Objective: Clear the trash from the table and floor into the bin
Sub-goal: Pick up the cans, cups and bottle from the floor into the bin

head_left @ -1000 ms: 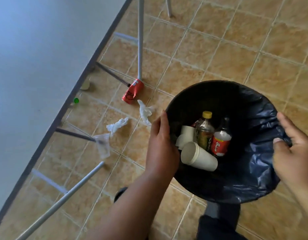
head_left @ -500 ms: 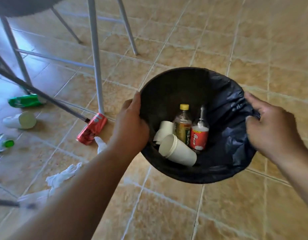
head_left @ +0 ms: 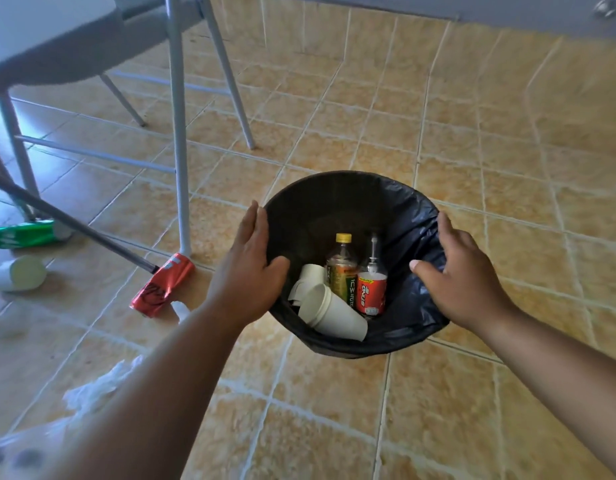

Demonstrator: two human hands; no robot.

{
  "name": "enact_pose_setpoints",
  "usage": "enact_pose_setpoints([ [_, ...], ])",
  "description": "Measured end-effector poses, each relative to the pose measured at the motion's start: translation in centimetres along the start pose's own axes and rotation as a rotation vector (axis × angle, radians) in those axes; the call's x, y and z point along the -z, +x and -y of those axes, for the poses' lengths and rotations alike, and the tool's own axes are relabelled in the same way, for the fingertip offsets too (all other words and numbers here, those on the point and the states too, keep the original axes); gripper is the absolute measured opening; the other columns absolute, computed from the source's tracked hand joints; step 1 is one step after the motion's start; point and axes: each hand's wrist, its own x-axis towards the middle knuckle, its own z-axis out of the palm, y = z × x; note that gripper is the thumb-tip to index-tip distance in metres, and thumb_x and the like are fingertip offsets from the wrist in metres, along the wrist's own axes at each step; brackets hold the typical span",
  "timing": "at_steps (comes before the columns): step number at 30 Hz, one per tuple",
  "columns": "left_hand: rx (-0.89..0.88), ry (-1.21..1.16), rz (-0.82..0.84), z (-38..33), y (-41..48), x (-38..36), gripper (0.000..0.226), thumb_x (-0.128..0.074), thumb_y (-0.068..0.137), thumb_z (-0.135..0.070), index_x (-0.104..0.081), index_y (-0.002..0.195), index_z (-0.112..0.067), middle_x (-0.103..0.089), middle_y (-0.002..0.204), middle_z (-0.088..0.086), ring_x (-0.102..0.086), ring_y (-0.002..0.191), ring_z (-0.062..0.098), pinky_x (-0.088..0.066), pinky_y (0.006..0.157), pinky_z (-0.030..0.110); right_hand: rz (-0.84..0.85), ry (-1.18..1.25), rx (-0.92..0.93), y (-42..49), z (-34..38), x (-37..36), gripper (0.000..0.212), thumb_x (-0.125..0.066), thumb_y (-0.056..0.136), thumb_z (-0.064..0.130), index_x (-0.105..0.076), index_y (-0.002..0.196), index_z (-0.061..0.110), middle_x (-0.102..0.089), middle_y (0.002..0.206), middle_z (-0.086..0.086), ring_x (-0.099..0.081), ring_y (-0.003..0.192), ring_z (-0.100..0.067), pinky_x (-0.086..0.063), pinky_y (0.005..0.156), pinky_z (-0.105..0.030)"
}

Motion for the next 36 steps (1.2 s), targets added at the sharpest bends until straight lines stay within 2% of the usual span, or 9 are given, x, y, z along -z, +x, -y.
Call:
enact_pose_setpoints([
  [7,0.021,-0.087,-0.014,0.5,0.0,0.1,0.074,-0.044,0.094,-0.038,-0.004,0.153,-0.023,-0.001,0.161,-0.010,-0.014,0.146,0.017,-0.027,0.107,0.031,0.014,-0.173,0.001,0.2,0.3,0.5,0.083,-0.054,0.090,0.049,-0.009,0.154,0.022,-0.031,0.151,-0.012,-0.035,0.135,-0.033,-0.034,0.104,-0.044],
  [10,0.045,-0.144,-0.171,1.7,-0.3,1.1,0.069,-0.047,0.092,-0.052,-0.026,0.150,-0.021,-0.029,0.155,-0.001,-0.030,0.139,0.016,-0.029,0.105,0.031,-0.247,-0.451,0.242,0.7,2.5,1.5,0.076,-0.053,0.087,0.054,-0.029,0.146,0.012,-0.040,0.143,-0.020,-0.034,0.132,-0.041,-0.037,0.100,-0.056],
  [13,0.105,-0.183,-0.390,4.6,-0.5,2.3,0.057,-0.053,0.089,-0.053,-0.052,0.134,-0.018,-0.056,0.131,0.003,-0.052,0.120,0.017,-0.042,0.100,0.032,-0.340,-0.323,0.448,0.6,8.5,1.7,0.071,-0.050,0.085,0.053,-0.039,0.140,0.009,-0.046,0.136,-0.021,-0.036,0.128,-0.039,-0.034,0.101,-0.052],
  [17,0.230,-0.117,-0.540,11.6,-1.4,4.3,0.036,-0.062,0.087,-0.037,-0.064,0.115,-0.016,-0.069,0.104,0.005,-0.064,0.094,0.020,-0.047,0.082,0.027,-0.182,-0.207,0.730,-1.8,18.1,-2.2,0.056,-0.056,0.088,0.045,-0.054,0.131,0.009,-0.059,0.125,-0.016,-0.047,0.117,-0.036,-0.041,0.094,-0.043],
  [21,0.521,-0.033,-0.476,19.2,-3.8,4.9,0.033,-0.059,0.084,-0.032,-0.064,0.114,-0.021,-0.072,0.103,0.003,-0.064,0.102,0.020,-0.041,0.081,0.023,0.065,-0.311,0.937,-3.8,24.4,-9.4,0.040,-0.053,0.088,0.042,-0.062,0.113,0.013,-0.064,0.107,-0.009,-0.058,0.100,-0.032,-0.049,0.085,-0.041],
  [26,0.808,0.014,-0.253,26.5,-8.2,2.6,0.041,-0.057,0.084,-0.034,-0.059,0.122,-0.021,-0.066,0.120,0.010,-0.057,0.115,0.030,-0.043,0.095,0.034,0.336,-0.455,0.857,-4.0,26.3,-20.3,0.026,-0.050,0.091,0.029,-0.061,0.107,0.011,-0.061,0.112,-0.019,-0.062,0.101,-0.037,-0.053,0.081,-0.041],
  [29,0.806,0.068,-0.158,28.4,-10.0,0.6,0.043,-0.060,0.085,-0.033,-0.056,0.126,-0.023,-0.057,0.127,0.007,-0.055,0.116,0.028,-0.044,0.095,0.036,0.459,-0.573,0.742,-3.4,24.0,-26.3,0.025,-0.050,0.091,0.018,-0.056,0.114,0.012,-0.053,0.126,-0.015,-0.060,0.106,-0.035,-0.052,0.083,-0.041],
  [33,0.726,0.169,-0.022,29.8,-11.0,-1.3,0.044,-0.061,0.086,-0.029,-0.054,0.129,-0.029,-0.050,0.132,0.005,-0.048,0.121,0.028,-0.046,0.095,0.040,0.569,-0.541,0.591,-2.1,19.8,-32.5,0.043,-0.045,0.091,0.018,-0.040,0.133,0.021,-0.017,0.157,-0.005,-0.044,0.121,-0.033,-0.043,0.085,-0.038],
  [36,0.753,0.164,-0.003,30.8,-11.2,-2.1,0.046,-0.059,0.086,-0.021,-0.054,0.130,-0.033,-0.052,0.132,0.003,-0.048,0.121,0.027,-0.045,0.098,0.039,0.606,-0.513,0.519,-1.5,17.7,-34.7,0.052,-0.042,0.090,0.027,-0.028,0.140,0.029,-0.029,0.148,-0.010,-0.047,0.111,-0.035,-0.039,0.076,-0.039],
])
